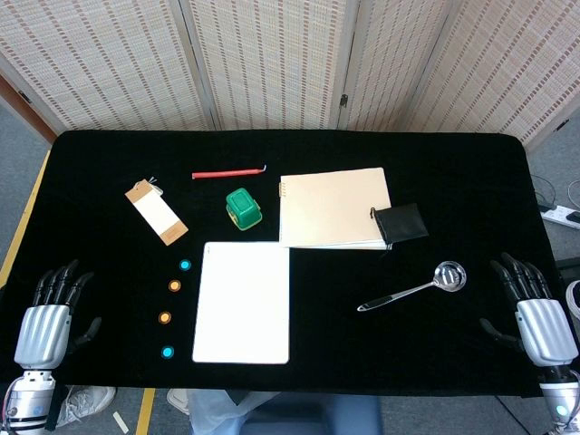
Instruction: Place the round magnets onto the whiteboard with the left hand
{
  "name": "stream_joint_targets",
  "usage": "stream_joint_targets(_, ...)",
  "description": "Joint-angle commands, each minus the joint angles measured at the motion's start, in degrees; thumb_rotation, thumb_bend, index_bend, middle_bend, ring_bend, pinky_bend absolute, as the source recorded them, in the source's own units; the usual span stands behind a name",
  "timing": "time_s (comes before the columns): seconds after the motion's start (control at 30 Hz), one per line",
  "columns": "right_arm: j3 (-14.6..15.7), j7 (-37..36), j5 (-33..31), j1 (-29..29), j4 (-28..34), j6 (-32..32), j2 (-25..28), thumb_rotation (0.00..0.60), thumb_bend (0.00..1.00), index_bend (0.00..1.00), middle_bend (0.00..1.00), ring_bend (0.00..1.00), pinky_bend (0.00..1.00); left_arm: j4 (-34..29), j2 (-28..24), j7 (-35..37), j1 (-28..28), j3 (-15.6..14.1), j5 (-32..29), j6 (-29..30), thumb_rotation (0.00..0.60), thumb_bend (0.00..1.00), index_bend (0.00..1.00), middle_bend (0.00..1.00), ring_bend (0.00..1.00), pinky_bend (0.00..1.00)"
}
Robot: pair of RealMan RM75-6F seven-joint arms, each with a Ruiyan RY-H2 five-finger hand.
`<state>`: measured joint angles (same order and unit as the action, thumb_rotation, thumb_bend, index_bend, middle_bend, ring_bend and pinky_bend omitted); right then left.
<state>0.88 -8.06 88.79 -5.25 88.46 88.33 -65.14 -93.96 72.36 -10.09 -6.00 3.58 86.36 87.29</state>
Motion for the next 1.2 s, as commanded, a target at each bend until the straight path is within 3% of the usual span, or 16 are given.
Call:
stream_joint_targets(0.03,-0.23,0.39,0.0,0.26,0.5,-0.04,0.1,0.6,0.27,0.0,0.0,0.0,0.0,0.24,0.19,0.18,-0.03,0.01,-0.04,-0.04,0.6,0.34,0.2,0.04,0.0,0.0)
stream_joint_targets(0.27,-0.69,0.78,-0.02,0.55,1.06,-0.41,0.3,0.6,0.27,0.0,0.0,0.0,0.0,0.79,0.27,0.96,-0.45,0.11,-0.02,-0.61,0.6,0.34,0.22,0.05,0.0,0.0)
stream_joint_targets(0.53,-1.86,1.54,0.21,0.29,2.22,-0.41,1.54,0.6,0.27,0.0,0.0,0.0,0.0,3.18,0.85,2.91,-4.72,1.76,0.64,-5.18,0.6,0.35,0.31,0.1,0.03,0.0)
stream_joint_targets(0.83,-2.68,2.57,0.57,-0.12,3.84,-0.91,2.76,0.6,0.27,0.0,0.0,0.0,0.0,8.88,3.55,6.85,-14.66,4.7,0.77,-16.21,0.6,0.37,0.43,0.16,0.05,0.0)
stream_joint_targets(1.2,-2.84,2.96,0.18,0.01,4.12,-1.72,2.76,0.6,0.27,0.0,0.0,0.0,0.0,16.97,11.15,8.06,-24.43,6.26,-3.57,-28.67,0.6,0.39,0.47,0.17,0.06,0.0)
